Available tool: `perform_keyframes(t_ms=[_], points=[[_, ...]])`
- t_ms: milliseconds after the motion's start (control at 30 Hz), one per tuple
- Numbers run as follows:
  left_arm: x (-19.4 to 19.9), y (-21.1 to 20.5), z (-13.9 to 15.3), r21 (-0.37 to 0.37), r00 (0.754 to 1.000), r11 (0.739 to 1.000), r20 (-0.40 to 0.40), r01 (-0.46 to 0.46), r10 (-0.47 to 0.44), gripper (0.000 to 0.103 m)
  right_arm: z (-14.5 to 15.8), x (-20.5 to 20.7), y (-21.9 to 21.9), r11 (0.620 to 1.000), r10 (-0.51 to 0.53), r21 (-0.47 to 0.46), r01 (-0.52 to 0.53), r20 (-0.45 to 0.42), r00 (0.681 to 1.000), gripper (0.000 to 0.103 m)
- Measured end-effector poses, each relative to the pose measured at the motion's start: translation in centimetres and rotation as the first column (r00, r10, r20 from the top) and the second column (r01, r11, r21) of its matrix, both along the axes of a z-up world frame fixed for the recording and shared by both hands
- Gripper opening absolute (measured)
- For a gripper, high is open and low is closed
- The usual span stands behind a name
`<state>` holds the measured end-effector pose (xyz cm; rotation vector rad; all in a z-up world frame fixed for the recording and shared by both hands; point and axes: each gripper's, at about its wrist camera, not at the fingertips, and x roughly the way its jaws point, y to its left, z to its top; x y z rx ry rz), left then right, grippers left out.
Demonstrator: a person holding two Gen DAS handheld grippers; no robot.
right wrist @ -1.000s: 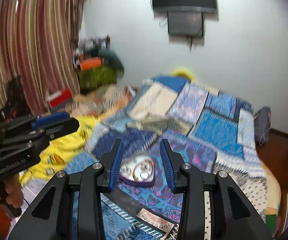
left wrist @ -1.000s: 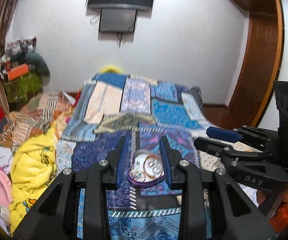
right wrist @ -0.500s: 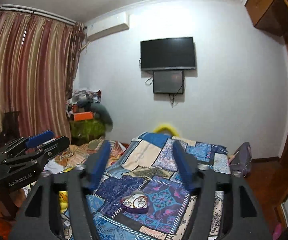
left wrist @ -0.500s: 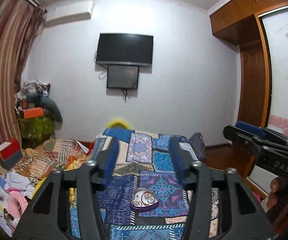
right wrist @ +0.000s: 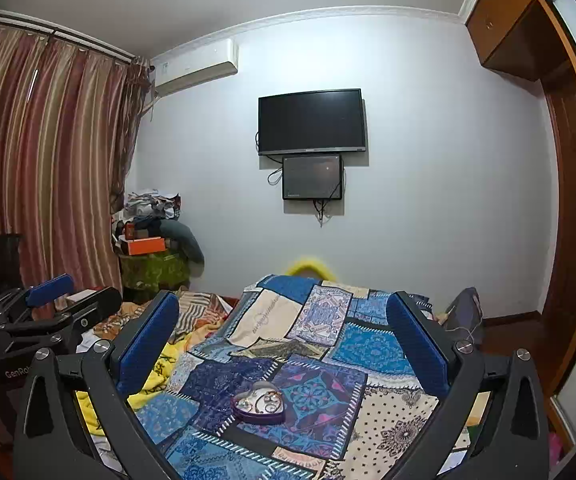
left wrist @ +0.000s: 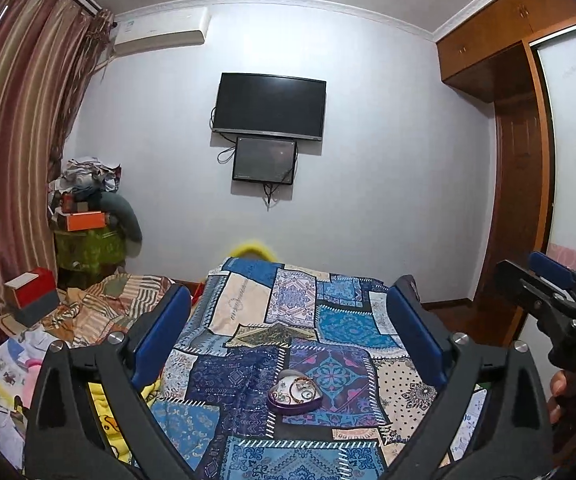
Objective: Organize jewelry
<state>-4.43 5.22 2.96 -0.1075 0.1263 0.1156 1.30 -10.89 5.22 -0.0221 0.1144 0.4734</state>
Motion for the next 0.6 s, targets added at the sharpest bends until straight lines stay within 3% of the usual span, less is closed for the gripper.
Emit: perform_keyframes(t_ms=[600], points=[[0.11,-0.63,-0.19,0.021,1.000,1.000,-0.016,0.009,-0.009,0.101,-0.82,-0.51,-0.75,1.000,0.000,-0.008,0.000,-0.026,1.000,0.103]])
